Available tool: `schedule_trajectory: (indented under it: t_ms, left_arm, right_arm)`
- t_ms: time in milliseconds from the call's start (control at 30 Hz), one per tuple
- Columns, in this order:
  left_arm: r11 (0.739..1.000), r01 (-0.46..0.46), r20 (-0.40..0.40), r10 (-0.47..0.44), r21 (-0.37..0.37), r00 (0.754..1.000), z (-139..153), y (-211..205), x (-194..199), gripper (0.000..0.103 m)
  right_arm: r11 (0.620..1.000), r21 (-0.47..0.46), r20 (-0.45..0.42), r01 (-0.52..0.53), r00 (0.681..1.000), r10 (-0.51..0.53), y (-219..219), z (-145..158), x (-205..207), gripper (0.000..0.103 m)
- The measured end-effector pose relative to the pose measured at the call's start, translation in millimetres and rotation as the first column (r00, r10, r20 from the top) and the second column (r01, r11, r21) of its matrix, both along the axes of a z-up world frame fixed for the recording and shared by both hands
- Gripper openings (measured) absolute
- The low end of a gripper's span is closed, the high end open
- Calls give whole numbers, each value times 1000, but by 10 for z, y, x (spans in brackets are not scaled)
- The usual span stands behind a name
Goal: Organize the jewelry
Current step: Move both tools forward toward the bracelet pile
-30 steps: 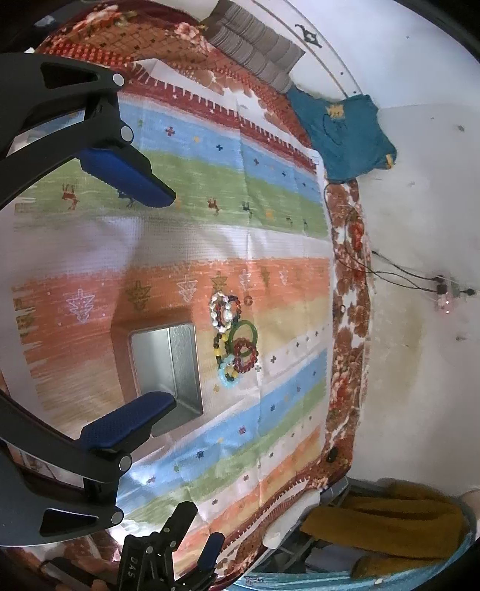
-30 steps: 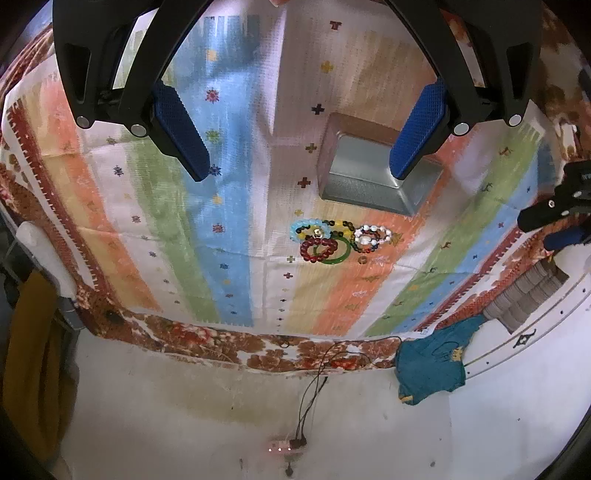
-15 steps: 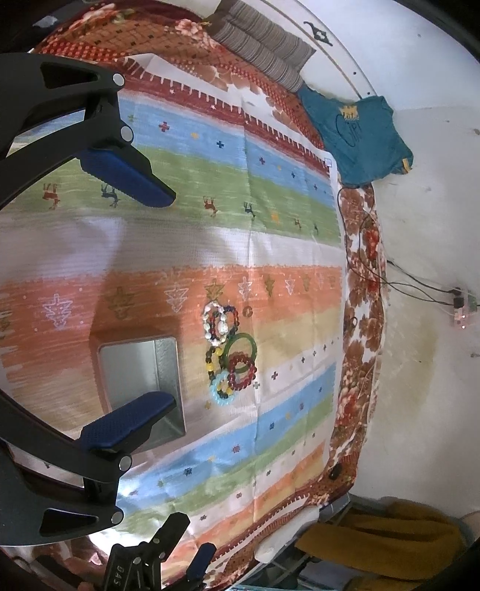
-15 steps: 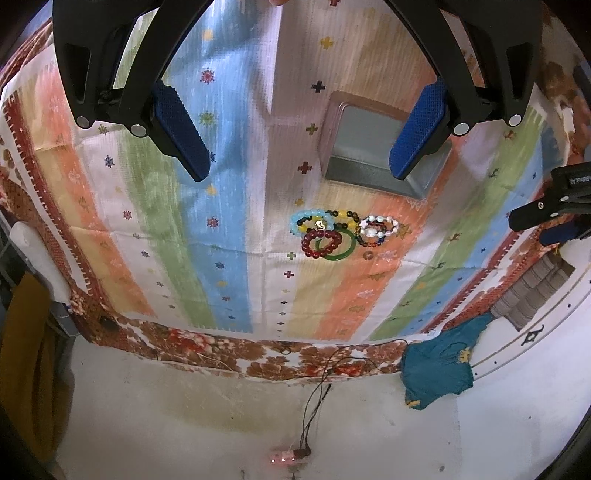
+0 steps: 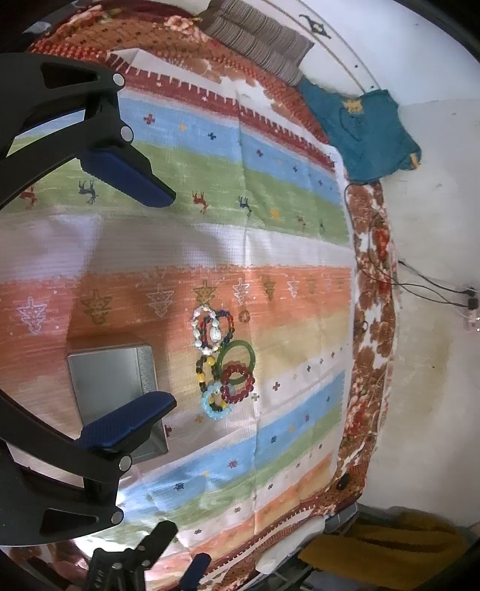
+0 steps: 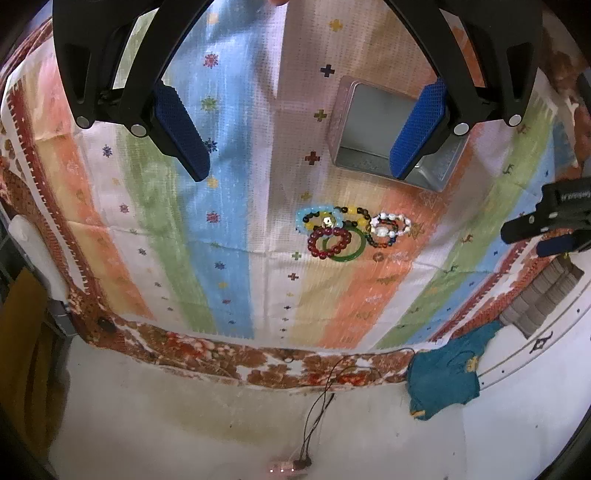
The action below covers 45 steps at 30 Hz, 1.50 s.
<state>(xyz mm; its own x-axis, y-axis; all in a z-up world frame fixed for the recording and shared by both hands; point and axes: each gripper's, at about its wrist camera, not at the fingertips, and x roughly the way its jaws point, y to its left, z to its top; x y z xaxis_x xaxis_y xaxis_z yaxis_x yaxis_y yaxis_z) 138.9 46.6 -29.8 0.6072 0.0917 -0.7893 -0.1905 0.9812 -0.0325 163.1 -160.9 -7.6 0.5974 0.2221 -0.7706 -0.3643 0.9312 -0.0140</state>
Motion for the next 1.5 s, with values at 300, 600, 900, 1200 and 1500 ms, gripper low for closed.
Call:
schedule_trajectory:
  t_ms: [300,600,900,1200,1500]
  left_arm:
    - [1000,3,-23,-3,5,1000,-87,8,232,97]
    - [1000,0,-60,1,21,998,-245,49,520,97]
    - [1000,5,-79,-2,31,997,-348,59,742,97]
    - [999,23,-99,-18,42,995,-462,47,996,97]
    - [1000,18,-119,-16,11,993,-583,137,1221,97]
  right_arm:
    - [998,61,-93,6,996,0,26,-132,217,99]
    - [1000,25,-84,-2,996,4,157,-192,363,99]
    - [1000,8,-107,-6,994,7,245,-329,602,99]
    - [1000,11,-130,-8,991,9,305,-442,787,99]
    - [999,30,-161,10,987,-5,314,-589,1002,99]
